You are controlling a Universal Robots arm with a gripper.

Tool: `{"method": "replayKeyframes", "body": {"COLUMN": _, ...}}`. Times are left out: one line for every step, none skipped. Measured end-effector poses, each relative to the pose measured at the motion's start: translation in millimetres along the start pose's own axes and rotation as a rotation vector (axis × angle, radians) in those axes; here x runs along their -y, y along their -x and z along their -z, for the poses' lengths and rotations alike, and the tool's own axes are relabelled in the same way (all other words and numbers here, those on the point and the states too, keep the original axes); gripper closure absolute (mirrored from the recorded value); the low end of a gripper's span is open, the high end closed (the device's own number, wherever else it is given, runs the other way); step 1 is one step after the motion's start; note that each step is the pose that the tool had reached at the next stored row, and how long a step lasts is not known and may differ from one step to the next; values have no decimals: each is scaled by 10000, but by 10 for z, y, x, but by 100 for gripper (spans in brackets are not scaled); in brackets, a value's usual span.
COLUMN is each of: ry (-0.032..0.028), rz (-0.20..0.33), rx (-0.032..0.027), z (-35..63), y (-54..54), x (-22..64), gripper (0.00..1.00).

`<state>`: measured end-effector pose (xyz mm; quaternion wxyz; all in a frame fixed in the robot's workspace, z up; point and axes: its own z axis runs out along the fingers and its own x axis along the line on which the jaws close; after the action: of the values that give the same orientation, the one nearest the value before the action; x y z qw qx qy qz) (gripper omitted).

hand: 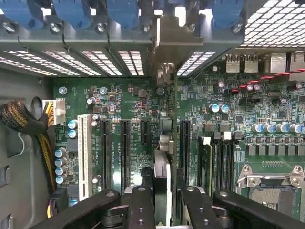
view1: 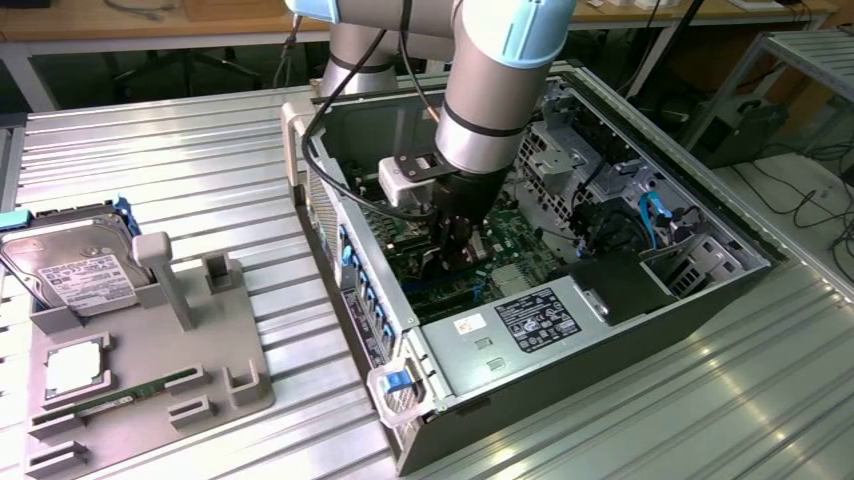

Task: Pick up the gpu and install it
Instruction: 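Insert the gpu into the slot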

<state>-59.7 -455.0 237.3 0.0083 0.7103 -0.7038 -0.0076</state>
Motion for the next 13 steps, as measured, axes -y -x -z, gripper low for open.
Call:
{"method": "replayKeyframes", "body": {"ry": -1, "rz": 0, "rx": 1, "z": -18, "y": 0, "x": 0, "gripper": 73}}
{"method": "replayKeyframes", "body": {"ry": 3, "rz": 1, "rx": -9, "z": -33, "y": -1, "x": -1, "gripper": 73}}
{"method": "replayKeyframes", "body": {"ry": 6, "rz": 1, "rx": -17, "z": -55, "y": -2, "x": -4, "gripper": 73}}
{"method": "replayKeyframes", "body": {"ry": 5, "rz": 0, "rx": -12, "z": -58, "y": -1, "x": -5, "gripper": 73}}
{"method": "replayKeyframes", "body": {"ry": 3, "rz": 0, "rx": -6, "z": -61, "y": -1, "x": -5, "gripper": 73}}
{"method": "replayKeyframes", "body": {"ry": 0, "rz": 0, "rx": -1, "z": -64, "y": 0, "x": -5, "gripper": 73}}
{"method": "replayKeyframes", "body": {"ry": 0, "rz": 0, "rx": 0, "z": -63, "y": 0, "x": -5, "gripper": 73}}
{"method": "replayKeyframes", "body": {"ry": 0, "rz": 0, "rx": -1, "z": -64, "y": 0, "x": -4, "gripper": 73}}
{"method": "replayKeyframes", "body": {"ry": 0, "rz": 0, "rx": 0, "z": -63, "y": 0, "x": -5, "gripper": 73}}
{"method": "replayKeyframes", "body": {"ry": -6, "rz": 0, "rx": 0, "z": -63, "y": 0, "x": -5, "gripper": 73}}
{"method": "replayKeyframes", "body": {"ry": -18, "rz": 0, "rx": 0, "z": -59, "y": 0, "x": -5, "gripper": 73}}
{"method": "replayKeyframes", "body": {"ry": -37, "rz": -2, "rx": 39, "z": -66, "y": 5, "x": -4, "gripper": 73}}
{"method": "replayKeyframes", "body": {"ry": -43, "rz": -2, "rx": 25, "z": -49, "y": 4, "x": -5, "gripper": 72}}
